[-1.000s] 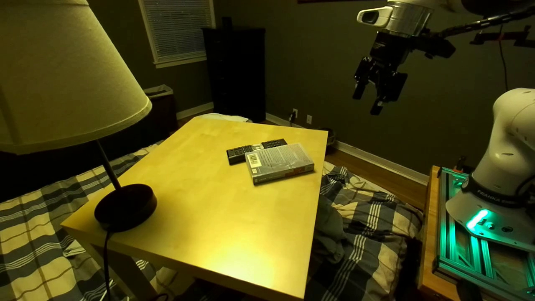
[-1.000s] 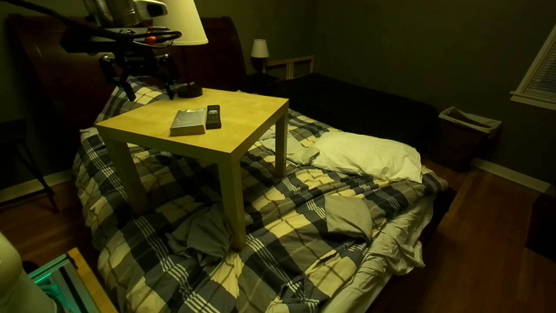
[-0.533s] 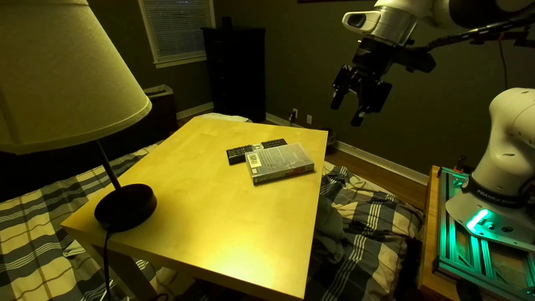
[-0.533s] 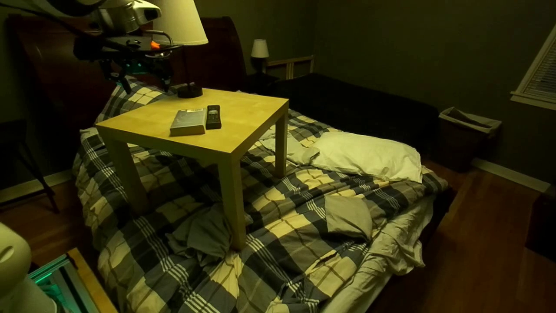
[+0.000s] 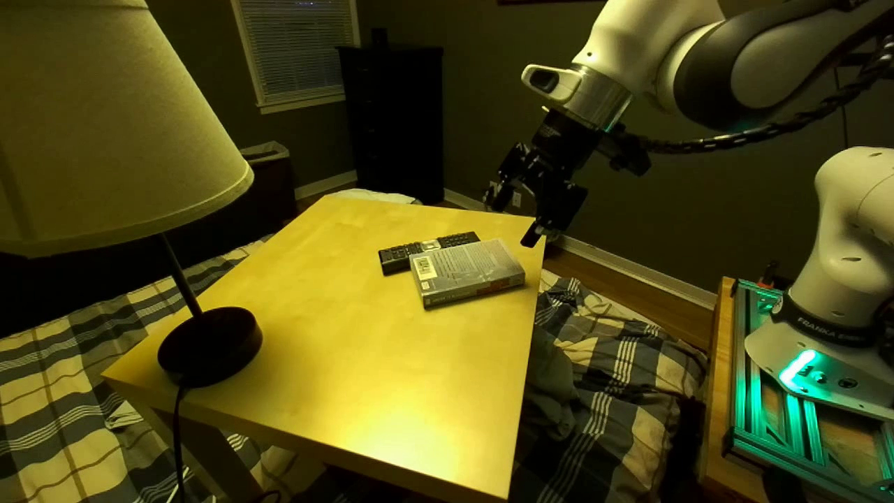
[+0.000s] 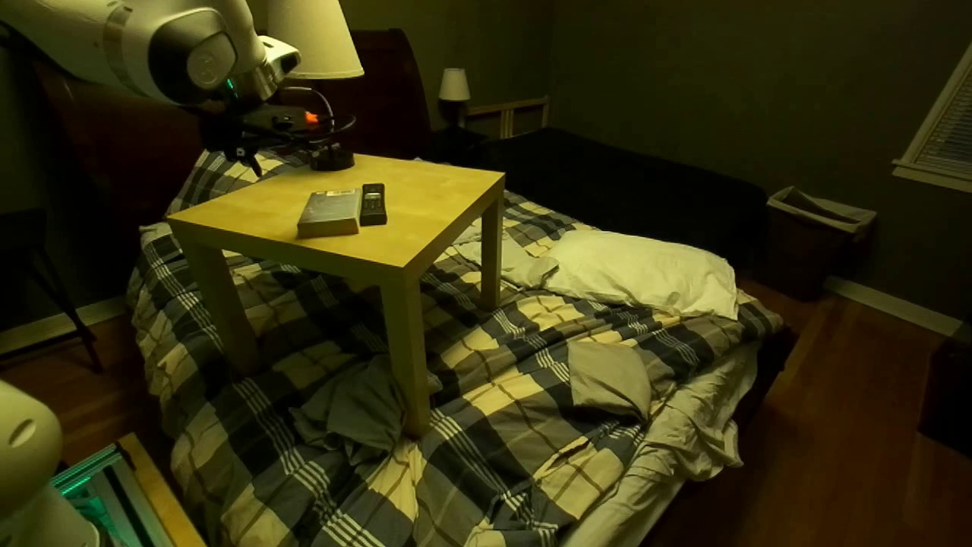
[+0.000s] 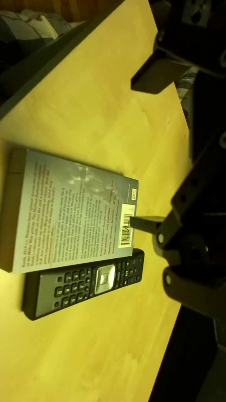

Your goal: Move the book to the right, then turn the book upright

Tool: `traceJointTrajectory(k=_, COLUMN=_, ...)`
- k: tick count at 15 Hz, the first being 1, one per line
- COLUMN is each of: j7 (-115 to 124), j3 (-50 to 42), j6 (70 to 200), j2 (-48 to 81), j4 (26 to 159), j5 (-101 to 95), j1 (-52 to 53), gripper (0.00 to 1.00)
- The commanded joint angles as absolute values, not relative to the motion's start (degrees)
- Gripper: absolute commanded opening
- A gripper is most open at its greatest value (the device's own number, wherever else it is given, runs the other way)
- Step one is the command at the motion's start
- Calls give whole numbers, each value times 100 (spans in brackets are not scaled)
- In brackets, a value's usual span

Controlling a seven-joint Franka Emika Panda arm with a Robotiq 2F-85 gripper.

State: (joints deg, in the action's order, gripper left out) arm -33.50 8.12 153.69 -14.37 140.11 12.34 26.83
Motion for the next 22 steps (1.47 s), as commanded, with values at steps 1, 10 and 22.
traceJointTrajectory(k=1, j7=-4293, j3=664, j6=16073, j2=-926, j4=13904, j5=1864, j1=2943, gripper=100)
traceJointTrajectory(k=10, j7=-6030, j3=393, j6=16869, j2=-324, j4=13917, j5=3439, j1=3196, gripper=100)
traceJointTrajectory(k=22, j7=-5966, j3=292, j6=16853, j2=89, j4=13773, j5=4058, j1=3142, gripper=100)
